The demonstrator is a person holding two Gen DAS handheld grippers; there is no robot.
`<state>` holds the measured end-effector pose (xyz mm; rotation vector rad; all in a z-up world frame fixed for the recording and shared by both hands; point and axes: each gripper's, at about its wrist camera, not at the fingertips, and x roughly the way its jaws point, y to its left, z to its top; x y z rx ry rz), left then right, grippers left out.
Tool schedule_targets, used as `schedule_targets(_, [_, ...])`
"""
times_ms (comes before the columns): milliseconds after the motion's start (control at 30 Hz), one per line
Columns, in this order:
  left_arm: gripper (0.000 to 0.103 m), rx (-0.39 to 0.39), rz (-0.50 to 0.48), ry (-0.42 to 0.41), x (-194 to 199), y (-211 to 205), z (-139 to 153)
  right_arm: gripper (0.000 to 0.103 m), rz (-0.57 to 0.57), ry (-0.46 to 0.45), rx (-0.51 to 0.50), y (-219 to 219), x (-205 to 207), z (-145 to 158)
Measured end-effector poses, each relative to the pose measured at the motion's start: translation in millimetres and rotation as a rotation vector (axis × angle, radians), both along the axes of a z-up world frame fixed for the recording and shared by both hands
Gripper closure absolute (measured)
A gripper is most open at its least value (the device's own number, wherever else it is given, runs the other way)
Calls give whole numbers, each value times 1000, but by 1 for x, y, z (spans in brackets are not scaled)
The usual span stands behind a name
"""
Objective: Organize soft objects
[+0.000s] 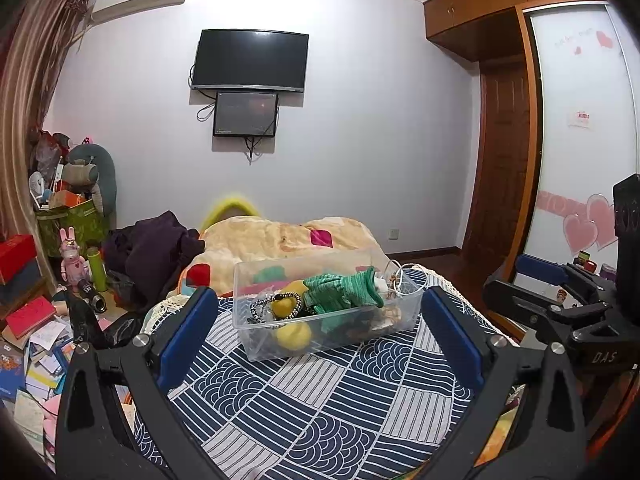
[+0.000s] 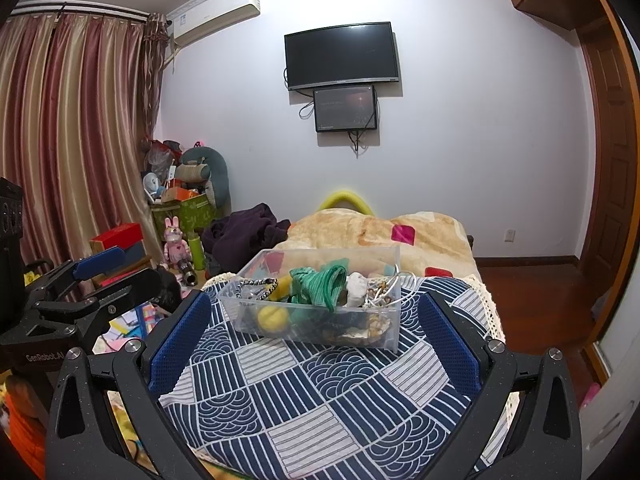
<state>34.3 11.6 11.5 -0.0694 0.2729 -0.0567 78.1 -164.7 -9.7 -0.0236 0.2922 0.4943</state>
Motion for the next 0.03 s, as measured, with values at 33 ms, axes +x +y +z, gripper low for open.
schedule_targets(33, [0,-1,-1,1,0,0,0,0,0,1,-1,0,0,0])
